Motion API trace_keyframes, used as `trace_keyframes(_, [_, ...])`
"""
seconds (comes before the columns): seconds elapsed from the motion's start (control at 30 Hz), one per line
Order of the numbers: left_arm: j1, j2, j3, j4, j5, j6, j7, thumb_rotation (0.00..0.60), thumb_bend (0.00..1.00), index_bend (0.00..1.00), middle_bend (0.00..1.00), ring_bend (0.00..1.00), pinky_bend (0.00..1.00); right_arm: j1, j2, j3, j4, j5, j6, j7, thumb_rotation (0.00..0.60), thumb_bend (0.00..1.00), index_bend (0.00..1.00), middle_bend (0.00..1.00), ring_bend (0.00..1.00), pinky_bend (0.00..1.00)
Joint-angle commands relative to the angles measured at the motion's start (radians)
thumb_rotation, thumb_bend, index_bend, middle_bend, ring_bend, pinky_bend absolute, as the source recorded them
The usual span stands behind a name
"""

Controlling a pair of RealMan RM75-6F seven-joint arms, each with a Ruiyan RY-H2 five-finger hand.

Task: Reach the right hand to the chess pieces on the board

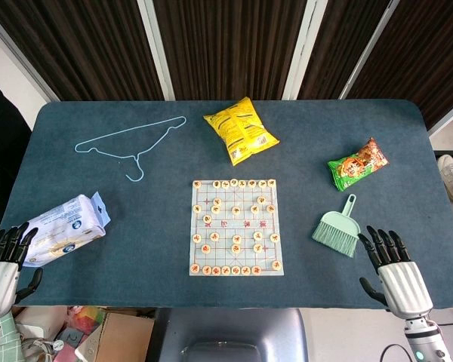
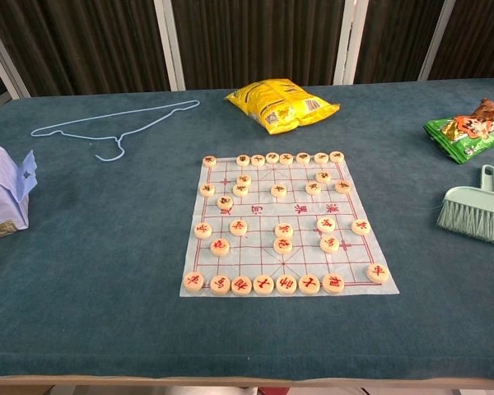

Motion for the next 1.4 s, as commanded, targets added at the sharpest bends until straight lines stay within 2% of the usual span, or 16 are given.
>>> trace_keyframes(0.03, [-0.001,-0.001,0.001,0.002,0.002,-0.003,-0.001,0.6,0.4,0.0,0.0,0.0,0.05,0.004,-0.001,0.003,0.002,-0.006,-0.007,0.003,0.6,0.4,0.0,0.0,0.0,0.0])
trace_keyframes(0.2, [-0.011,-0.001,-0.001,0.002,-0.008,-0.026,-0.006,0.6,0.4,0.0,0.0,0.0,0.05,0.035,-0.019,0.011,0.04,-0.037,-0.044,0.026,0.6,0.4,0.03,0.0,0.0,0.0])
trace_keyframes(0.3, [-0.015,-0.001,-0.003,0.002,-0.007,-0.031,-0.013,0.6,0.4,0.0,0.0,0.0,0.05,0.102,-0.045,0.027,0.084,-0.054,-0.132,0.065,0.6,0.4,0.09,0.0,0.0,0.0])
trace_keyframes(0.5, [-0.019,-0.001,0.0,0.004,-0.003,-0.038,-0.019,0.6,0.4,0.0,0.0,0.0,0.05,0.237,-0.108,0.056,0.135,-0.06,-0.324,0.043,0.6,0.41,0.27,0.0,0.0,0.0])
trace_keyframes(0.6, [-0.019,0.0,0.0,0.004,-0.004,-0.039,-0.021,0.6,0.4,0.0,0.0,0.0,0.05,0.298,-0.155,0.062,0.164,-0.052,-0.419,0.024,0.6,0.41,0.33,0.0,0.0,0.0])
trace_keyframes(0.73, [-0.017,0.006,0.003,0.004,0.005,-0.031,-0.043,0.6,0.4,0.0,0.0,0.0,0.05,0.342,-0.212,0.067,0.208,-0.029,-0.494,0.004,0.6,0.41,0.39,0.0,0.0,0.0])
trace_keyframes(1.1, [-0.014,0.012,0.004,0.007,0.009,-0.024,-0.062,0.6,0.4,0.0,0.0,0.0,0.05,0.406,-0.318,0.066,0.295,0.0,-0.558,0.012,0.6,0.42,0.47,0.0,0.0,0.0])
trace_keyframes(1.4, [-0.014,0.014,0.002,0.008,0.006,-0.025,-0.068,0.6,0.4,0.0,0.0,0.0,0.05,0.426,-0.345,0.057,0.319,0.013,-0.557,0.024,0.6,0.42,0.51,0.0,0.0,0.0])
